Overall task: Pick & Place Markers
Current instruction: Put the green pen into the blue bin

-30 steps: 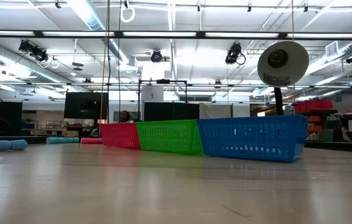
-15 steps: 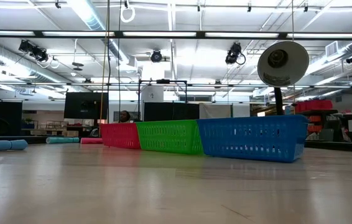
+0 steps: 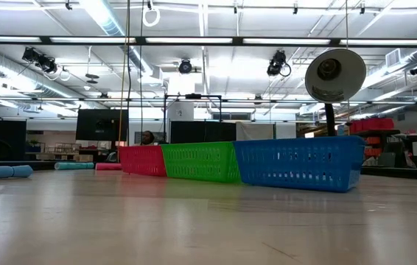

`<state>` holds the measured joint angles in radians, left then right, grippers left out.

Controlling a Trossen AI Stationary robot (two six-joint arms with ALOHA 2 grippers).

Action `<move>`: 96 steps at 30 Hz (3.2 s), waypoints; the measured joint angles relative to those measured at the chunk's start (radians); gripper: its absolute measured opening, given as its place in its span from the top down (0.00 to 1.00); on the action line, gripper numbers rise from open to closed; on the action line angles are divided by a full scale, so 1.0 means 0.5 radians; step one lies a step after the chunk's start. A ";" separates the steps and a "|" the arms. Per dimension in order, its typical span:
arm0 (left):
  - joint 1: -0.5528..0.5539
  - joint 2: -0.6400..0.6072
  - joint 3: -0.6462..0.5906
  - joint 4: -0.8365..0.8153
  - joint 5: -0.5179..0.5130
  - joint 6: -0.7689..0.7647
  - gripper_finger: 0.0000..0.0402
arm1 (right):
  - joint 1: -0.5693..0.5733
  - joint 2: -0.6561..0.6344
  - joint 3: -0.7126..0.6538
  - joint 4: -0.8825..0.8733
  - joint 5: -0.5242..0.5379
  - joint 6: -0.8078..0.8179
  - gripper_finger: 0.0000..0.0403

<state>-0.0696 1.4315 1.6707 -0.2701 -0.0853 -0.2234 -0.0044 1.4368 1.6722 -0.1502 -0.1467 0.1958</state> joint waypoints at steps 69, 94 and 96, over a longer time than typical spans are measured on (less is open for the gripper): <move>-0.489 -0.001 0.000 -0.441 -1.048 2.896 0.89 | 0.160 0.255 -0.001 -0.037 -0.404 2.786 0.46; -0.512 -0.004 0.002 -0.432 -1.078 2.819 0.82 | 0.160 0.257 -0.003 -0.068 -0.402 2.677 0.93; -0.512 -0.004 0.002 -0.427 -1.079 2.708 0.77 | 0.160 0.257 -0.003 -0.065 -0.402 2.631 0.93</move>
<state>-0.3256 1.4296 1.6718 -0.4836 -0.6250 1.1309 0.0753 1.5652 1.6707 -0.1828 -0.3476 1.5113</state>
